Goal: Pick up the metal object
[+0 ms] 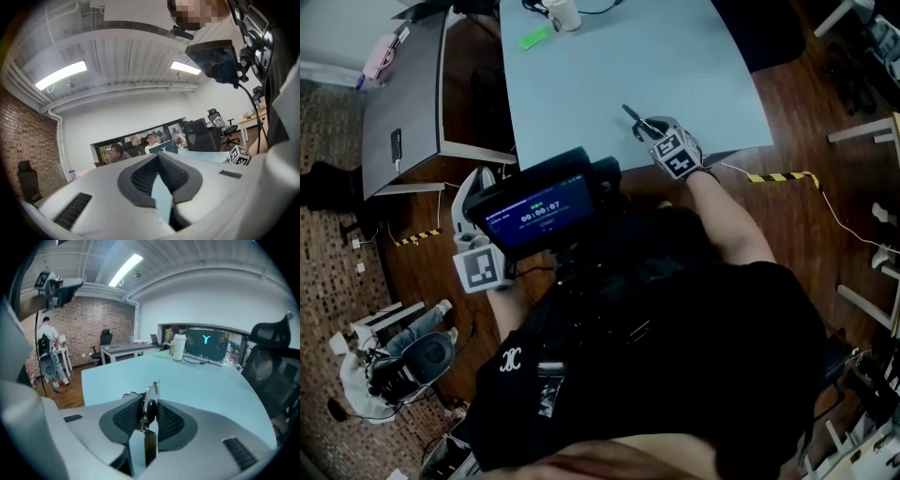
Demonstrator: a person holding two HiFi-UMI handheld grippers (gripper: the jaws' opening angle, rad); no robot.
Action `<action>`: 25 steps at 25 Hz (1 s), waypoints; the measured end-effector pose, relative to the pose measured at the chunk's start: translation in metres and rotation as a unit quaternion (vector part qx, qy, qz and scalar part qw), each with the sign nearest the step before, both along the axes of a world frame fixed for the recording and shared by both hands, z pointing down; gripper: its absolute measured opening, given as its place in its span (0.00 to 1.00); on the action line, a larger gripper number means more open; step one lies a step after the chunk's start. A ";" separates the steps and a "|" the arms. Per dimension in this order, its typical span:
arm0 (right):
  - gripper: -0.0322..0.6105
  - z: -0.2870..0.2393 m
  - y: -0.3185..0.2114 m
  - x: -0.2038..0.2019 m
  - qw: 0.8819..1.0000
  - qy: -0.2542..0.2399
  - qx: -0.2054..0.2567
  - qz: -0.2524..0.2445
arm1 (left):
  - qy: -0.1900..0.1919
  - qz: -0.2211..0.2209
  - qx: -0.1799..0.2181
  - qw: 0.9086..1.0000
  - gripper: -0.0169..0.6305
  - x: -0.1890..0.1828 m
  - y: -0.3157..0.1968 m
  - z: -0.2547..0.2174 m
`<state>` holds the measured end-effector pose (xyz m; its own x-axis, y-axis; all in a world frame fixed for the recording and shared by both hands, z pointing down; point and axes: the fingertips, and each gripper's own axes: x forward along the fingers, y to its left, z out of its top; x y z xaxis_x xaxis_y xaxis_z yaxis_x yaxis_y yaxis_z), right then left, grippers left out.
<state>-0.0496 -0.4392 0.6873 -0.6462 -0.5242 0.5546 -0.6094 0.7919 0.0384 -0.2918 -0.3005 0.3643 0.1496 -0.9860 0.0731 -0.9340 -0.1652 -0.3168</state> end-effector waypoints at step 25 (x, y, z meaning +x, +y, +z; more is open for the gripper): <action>0.16 -0.354 0.090 0.213 0.895 -0.292 0.320 0.104 | 0.021 0.017 0.027 0.999 0.04 0.118 -0.013 0.003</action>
<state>0.1638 -0.3493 0.3331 -0.5788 -0.7567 -0.3038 -0.8058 0.5880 0.0705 -0.1740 -0.3138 0.3670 0.1858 -0.9825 0.0119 -0.9408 -0.1813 -0.2863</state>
